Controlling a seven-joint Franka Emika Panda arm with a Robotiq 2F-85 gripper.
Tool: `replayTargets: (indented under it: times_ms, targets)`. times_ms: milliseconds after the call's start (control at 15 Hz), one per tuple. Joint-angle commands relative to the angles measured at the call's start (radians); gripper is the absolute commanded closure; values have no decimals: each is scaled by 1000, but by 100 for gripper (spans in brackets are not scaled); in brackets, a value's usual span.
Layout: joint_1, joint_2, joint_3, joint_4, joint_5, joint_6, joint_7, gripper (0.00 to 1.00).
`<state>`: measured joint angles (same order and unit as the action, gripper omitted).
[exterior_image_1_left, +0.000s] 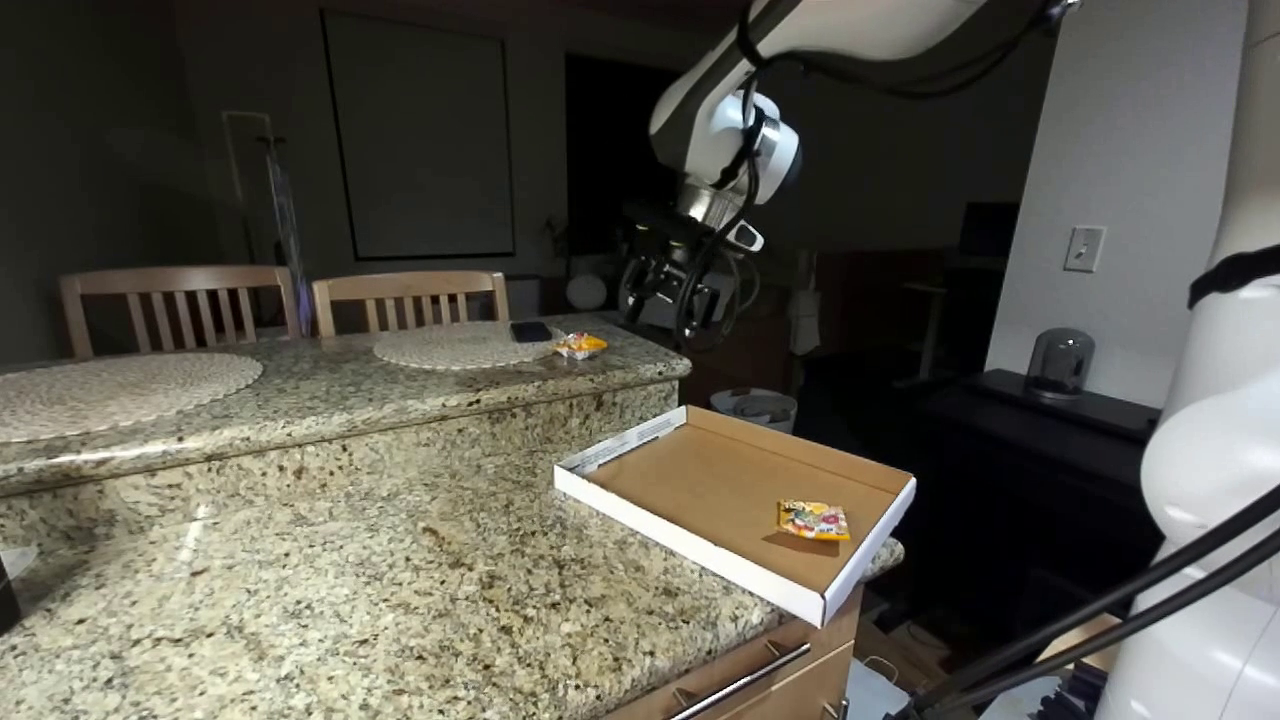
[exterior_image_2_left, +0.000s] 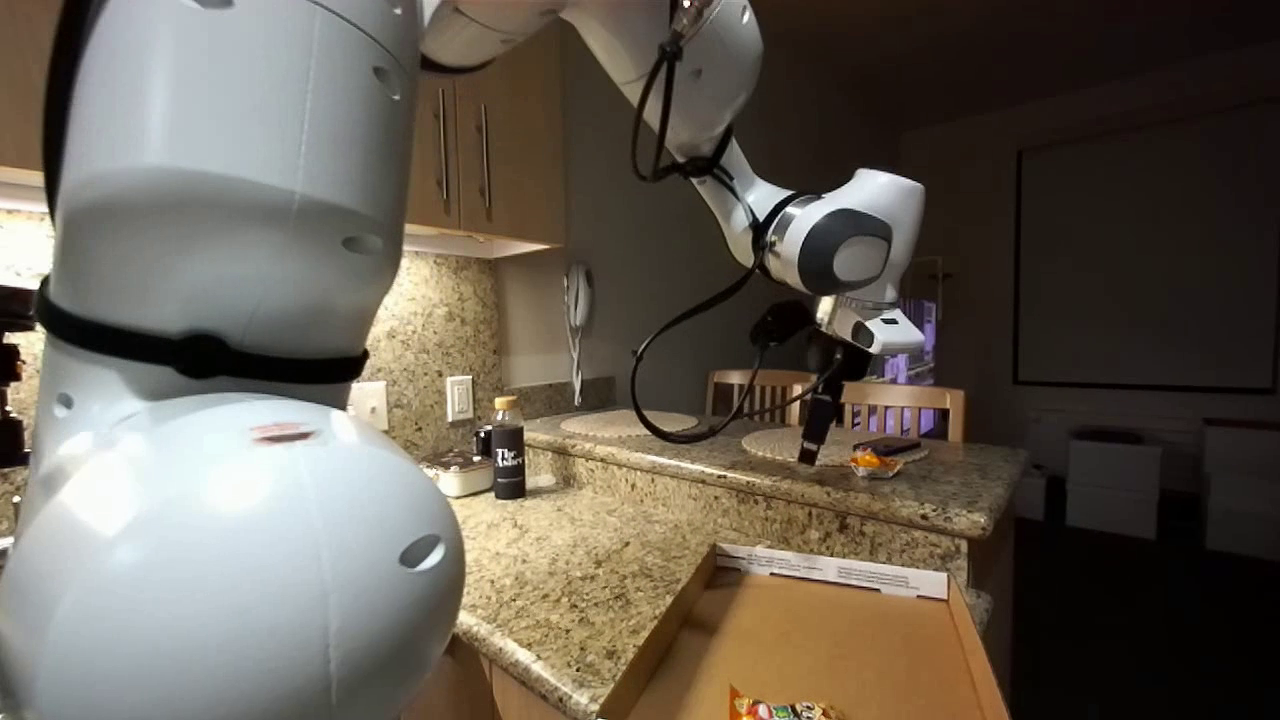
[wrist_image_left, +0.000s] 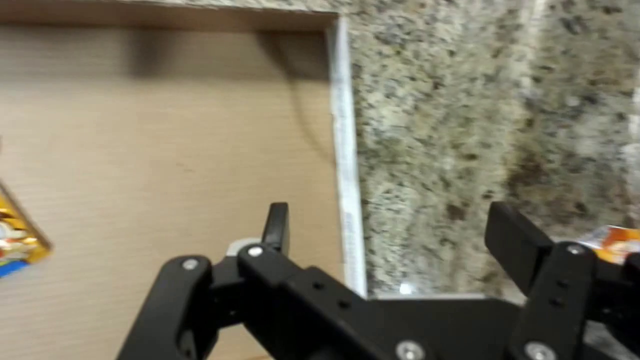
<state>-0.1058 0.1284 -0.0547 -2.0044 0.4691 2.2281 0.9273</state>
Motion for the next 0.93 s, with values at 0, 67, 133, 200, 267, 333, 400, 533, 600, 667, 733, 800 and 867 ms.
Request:
replayTargets:
  times_ms: [0,67,133,200,267,333,400,533,600,667,733,800,867]
  targets:
    - [1,-137,-32,-228,-37,-109,-39,0]
    - [8,-141,-34,-267,-51,-90,-31,0]
    - [14,-146,-31,-301,-74,-62,-14,0]
    - [23,-146,-25,-342,-118,2,28,0]
    - [26,-143,-22,-371,-152,40,52,0]
    - [28,-136,-23,-397,-184,98,90,0]
    - [30,-134,-25,-419,-214,113,128,0]
    - [34,-120,-25,-457,-300,147,226,0]
    - [38,-111,-23,-473,-336,138,273,0]
    - [41,-104,-22,-485,-365,119,313,0]
    - [44,-101,-22,-503,-401,107,357,0]
    - [45,-100,-23,-516,-419,89,386,0]
    - [45,-103,-25,-532,-434,69,417,0]
